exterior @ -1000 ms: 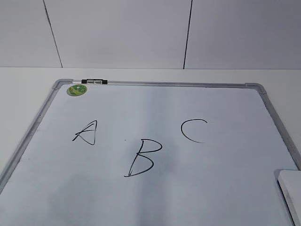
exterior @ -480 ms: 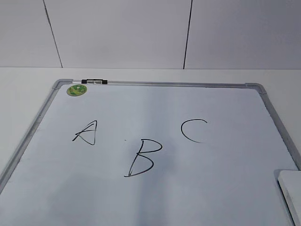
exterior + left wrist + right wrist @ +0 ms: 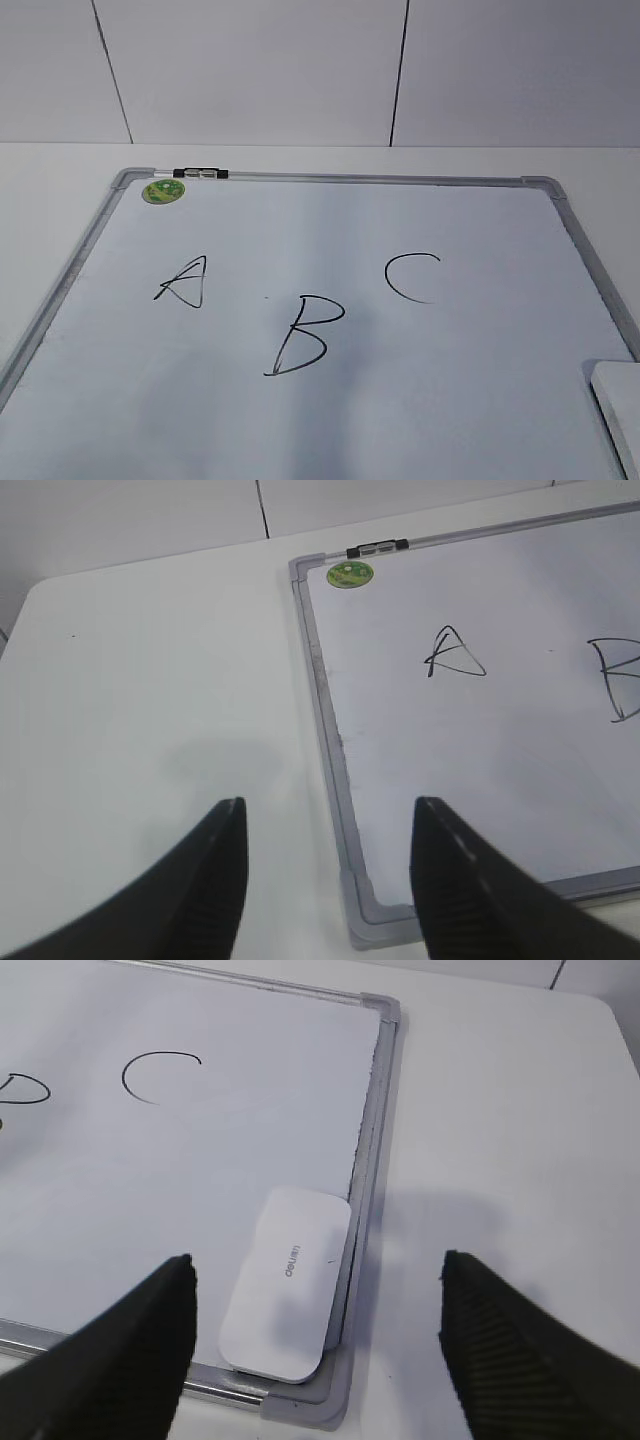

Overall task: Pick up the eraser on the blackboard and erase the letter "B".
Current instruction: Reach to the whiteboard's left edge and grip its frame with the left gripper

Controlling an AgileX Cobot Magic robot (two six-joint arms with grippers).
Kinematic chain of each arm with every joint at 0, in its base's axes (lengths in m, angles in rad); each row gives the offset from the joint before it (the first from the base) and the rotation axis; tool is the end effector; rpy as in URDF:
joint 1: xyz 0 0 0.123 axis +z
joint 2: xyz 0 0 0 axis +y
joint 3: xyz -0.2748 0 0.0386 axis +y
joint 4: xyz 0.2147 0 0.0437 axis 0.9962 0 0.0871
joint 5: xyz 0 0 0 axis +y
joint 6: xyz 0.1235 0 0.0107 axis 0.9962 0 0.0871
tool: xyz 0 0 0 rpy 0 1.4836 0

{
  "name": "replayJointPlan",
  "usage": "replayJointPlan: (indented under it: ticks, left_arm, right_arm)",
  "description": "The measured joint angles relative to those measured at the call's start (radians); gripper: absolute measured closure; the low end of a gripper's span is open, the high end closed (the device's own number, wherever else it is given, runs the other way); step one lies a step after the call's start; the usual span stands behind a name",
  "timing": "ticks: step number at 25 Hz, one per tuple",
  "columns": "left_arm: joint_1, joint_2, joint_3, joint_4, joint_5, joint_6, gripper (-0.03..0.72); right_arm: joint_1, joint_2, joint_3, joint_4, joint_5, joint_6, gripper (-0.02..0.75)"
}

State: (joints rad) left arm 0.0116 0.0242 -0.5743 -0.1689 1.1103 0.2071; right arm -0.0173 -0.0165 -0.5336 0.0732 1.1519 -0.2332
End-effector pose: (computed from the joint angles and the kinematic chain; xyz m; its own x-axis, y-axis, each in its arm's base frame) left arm -0.0040 -0.0187 0.2624 -0.4304 0.1246 -0.8940 0.1810 0.9822 0.0498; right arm -0.0074 0.0084 0.2457 -0.4729 -0.1934 -0.8597 -0.1393 0.9798 -0.1438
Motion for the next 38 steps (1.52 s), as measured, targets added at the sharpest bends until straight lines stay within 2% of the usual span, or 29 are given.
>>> replayJointPlan:
  ticks: [4,10,18,30,38]
  left_arm:
    - [0.0,0.063,-0.04,0.0,0.0,0.0,0.288]
    - [-0.002,0.155,-0.079,0.0,-0.009,0.0,0.21]
    - [-0.002,0.209,-0.085,-0.008,-0.06,0.0,0.2]
    - [-0.002,0.233,-0.085,-0.008,-0.063,0.0,0.2]
    - [-0.002,0.236,-0.085,-0.008,-0.063,0.0,0.2]
  right_arm:
    - [0.0,0.029,-0.056,0.021,0.029,-0.041,0.144]
    - [0.0,0.147,-0.144,0.113,0.058,-0.078,0.144]
    - [0.0,0.314,-0.171,0.236,0.114,-0.072,0.144]
    - [0.0,0.382,-0.171,0.234,0.114,-0.07,0.144]
    - [0.0,0.382,-0.171,0.107,0.114,0.01,0.144]
